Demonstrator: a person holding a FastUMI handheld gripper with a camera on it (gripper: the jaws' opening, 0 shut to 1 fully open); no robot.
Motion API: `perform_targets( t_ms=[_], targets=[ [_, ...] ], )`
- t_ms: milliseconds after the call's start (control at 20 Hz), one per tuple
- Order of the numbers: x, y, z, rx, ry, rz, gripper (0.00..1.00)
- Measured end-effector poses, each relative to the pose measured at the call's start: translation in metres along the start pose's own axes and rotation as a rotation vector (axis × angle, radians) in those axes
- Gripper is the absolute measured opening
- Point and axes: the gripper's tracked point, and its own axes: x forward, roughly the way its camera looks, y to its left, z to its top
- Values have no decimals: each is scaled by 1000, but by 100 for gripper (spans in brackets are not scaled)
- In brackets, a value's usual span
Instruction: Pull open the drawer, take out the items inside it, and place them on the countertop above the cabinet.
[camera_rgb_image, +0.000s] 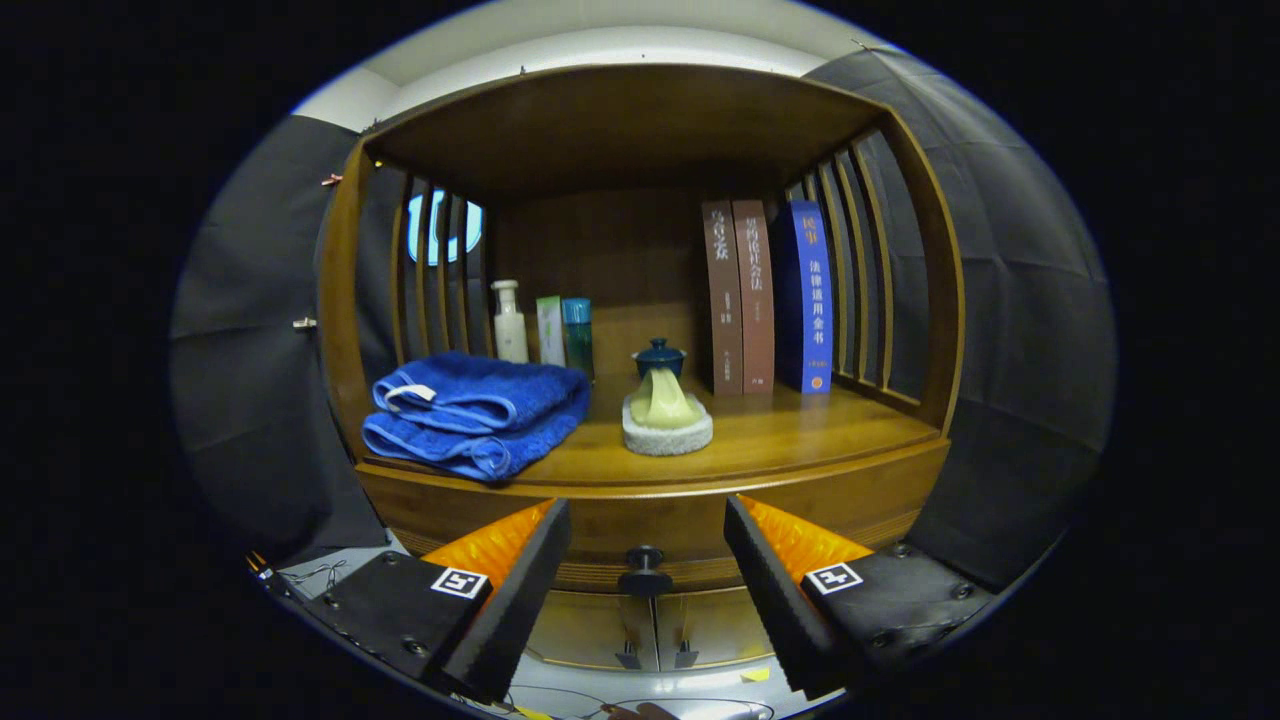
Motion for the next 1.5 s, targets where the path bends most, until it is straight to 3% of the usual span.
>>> perform_targets(
  t_ms=[350,800,1150,1500],
  targets=[
    [-57,3,78,-33,-137,14,99],
    [-131,23,147,-67,-240,56,99],
    [-165,33,174,-87,-279,68,98],
    [-172,34,174,-89,-266,65,99]
  ],
)
